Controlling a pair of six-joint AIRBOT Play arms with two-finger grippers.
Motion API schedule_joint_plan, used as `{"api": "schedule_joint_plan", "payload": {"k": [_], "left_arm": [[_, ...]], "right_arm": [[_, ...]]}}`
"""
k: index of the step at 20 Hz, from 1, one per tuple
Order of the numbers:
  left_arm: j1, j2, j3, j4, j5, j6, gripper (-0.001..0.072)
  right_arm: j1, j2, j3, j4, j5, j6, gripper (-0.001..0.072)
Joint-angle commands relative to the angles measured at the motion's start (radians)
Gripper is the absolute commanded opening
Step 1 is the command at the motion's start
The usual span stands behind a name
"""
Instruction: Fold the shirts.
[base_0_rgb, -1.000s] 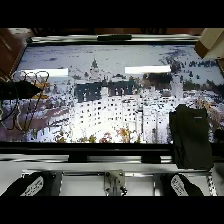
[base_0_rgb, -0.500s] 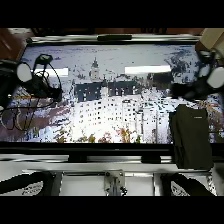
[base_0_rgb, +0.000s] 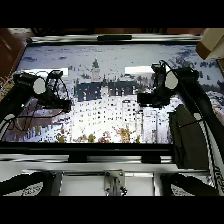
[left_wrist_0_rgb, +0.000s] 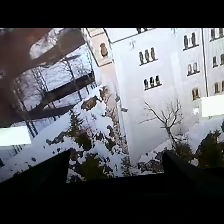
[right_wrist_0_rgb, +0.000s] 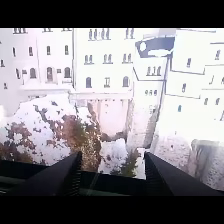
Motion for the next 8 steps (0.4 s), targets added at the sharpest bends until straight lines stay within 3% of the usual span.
{"api": "schedule_joint_plan", "payload": {"k": [1,8], "left_arm": [[-0.002,0.002,-0.011,-0.002,0.028,-0.006,0.0712],[-0.002,0.002,-0.011,-0.010,0.027,-0.006,0.0712]], "right_arm": [[0.021,-0.007,0.001,-0.003,0.002,0.003,0.0499],[0.021,-0.007,0.001,0.000,0.002,0.003,0.0499]]}}
